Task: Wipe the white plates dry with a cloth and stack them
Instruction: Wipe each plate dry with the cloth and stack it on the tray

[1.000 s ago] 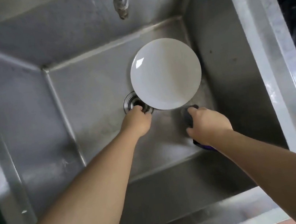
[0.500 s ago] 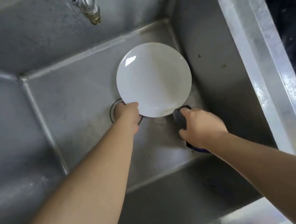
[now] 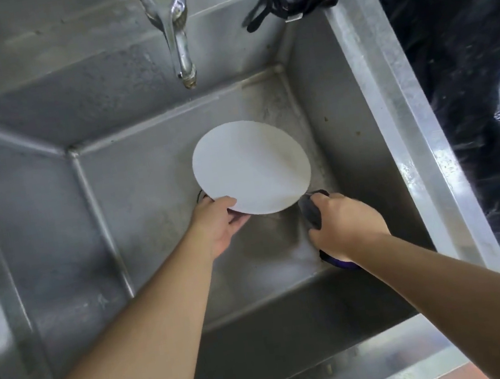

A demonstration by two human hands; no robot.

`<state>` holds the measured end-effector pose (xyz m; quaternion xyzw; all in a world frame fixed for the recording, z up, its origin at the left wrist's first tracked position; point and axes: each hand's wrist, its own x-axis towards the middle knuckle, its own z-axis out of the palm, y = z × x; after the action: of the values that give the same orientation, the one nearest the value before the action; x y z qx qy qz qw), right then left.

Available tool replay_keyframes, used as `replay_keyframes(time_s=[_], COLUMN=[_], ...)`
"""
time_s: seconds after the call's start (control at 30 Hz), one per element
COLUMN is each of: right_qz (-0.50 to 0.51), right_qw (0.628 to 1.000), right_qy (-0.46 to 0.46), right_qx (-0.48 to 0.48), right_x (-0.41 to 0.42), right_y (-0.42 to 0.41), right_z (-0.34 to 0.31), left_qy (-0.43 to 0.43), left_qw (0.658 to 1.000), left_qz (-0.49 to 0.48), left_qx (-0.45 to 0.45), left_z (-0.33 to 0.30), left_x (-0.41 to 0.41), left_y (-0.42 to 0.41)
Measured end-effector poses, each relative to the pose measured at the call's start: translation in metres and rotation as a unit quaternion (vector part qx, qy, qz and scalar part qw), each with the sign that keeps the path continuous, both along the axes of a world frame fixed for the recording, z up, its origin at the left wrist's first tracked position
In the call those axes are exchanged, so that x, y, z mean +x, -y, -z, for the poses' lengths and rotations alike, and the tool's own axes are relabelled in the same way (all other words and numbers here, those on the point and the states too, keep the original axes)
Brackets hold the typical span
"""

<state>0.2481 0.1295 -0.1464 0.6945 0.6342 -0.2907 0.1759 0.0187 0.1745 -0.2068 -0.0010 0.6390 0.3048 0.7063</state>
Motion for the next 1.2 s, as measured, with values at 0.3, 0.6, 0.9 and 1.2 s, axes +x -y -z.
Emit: replay_keyframes(time_s=[0.3,0.6,0.9,1.2], right_qz=[0.018,0.02,0.167,0.295], right_qw=[1.0,0.997,0.95,0.797], right_qy=[-0.011,-0.056,-0.248,-0.52], right_qx=[-0.001,0.044,0.094,0.087], right_x=[-0.021,-0.054,-0.083,-0.07], right_y=[0.018,0.044,0.043,0.012], right_z=[-0.076,-0.171,-0.245,-0.342], left_qy=[0.02,-0.095,-0.204,-0.299], left_qw=[0.998,0.994,0.969,0.924], left_qz=[-0.055,-0.022,-0.012,-0.056], left_qx=[0.018,0.055,0.137,0.234], left_z=[-0.079,-0.192,-0.28,-0.365], left_x=[-0.056,-0.112,-0.132,-0.118], left_y=[0.066,0.11,0.134,0.127])
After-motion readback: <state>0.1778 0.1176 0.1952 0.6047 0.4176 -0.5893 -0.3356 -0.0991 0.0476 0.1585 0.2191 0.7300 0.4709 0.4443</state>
